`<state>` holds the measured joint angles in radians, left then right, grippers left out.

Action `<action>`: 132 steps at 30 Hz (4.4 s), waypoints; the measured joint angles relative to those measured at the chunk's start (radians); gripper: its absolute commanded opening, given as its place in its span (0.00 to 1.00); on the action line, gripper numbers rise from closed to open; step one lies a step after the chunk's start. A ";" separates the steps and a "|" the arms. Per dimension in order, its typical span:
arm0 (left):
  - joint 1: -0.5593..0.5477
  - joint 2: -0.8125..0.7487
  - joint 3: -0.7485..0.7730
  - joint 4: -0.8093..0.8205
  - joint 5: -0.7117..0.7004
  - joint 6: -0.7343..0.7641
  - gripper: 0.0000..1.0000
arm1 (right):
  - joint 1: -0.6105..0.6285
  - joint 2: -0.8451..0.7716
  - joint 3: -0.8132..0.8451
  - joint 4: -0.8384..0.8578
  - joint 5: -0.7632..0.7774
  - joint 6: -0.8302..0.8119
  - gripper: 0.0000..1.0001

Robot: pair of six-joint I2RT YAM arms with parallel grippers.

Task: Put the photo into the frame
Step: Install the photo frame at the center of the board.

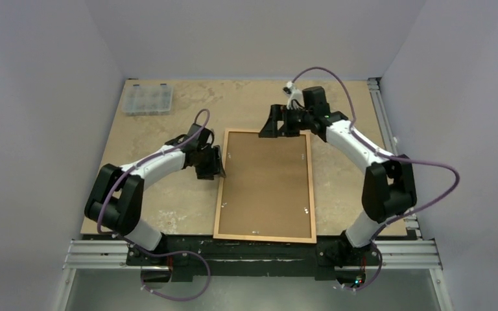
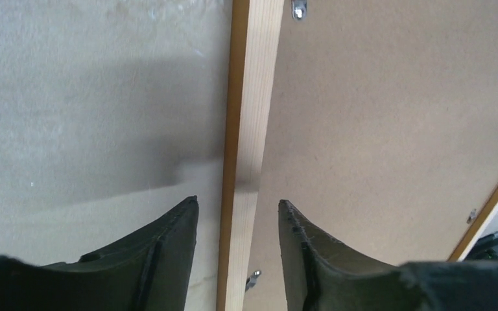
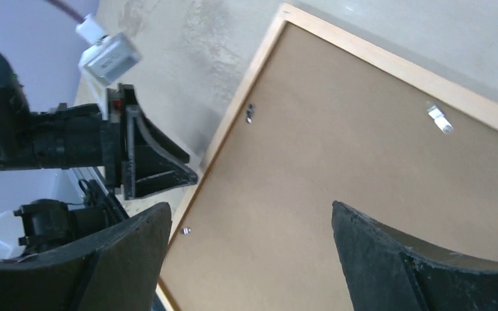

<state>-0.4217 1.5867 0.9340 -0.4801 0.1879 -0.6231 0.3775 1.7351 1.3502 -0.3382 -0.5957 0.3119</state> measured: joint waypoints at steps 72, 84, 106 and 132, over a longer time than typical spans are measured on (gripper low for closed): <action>-0.162 -0.167 -0.181 -0.022 -0.094 -0.148 0.66 | -0.030 -0.262 -0.539 -0.164 0.501 0.138 0.89; -0.162 -0.214 -0.272 0.121 0.023 -0.193 0.60 | -0.029 -0.363 -0.629 -0.165 0.458 0.176 0.87; -0.074 -0.082 -0.146 0.073 0.074 -0.176 0.66 | -0.036 -0.254 -0.531 -0.174 0.462 0.186 0.93; -0.235 -0.116 -0.139 -0.010 -0.167 0.085 0.58 | -0.024 -0.390 -0.648 -0.164 0.432 0.187 0.94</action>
<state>-0.6567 1.4708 0.7952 -0.4904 0.0212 -0.5377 0.3534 1.3449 0.7021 -0.5026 -0.1638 0.4984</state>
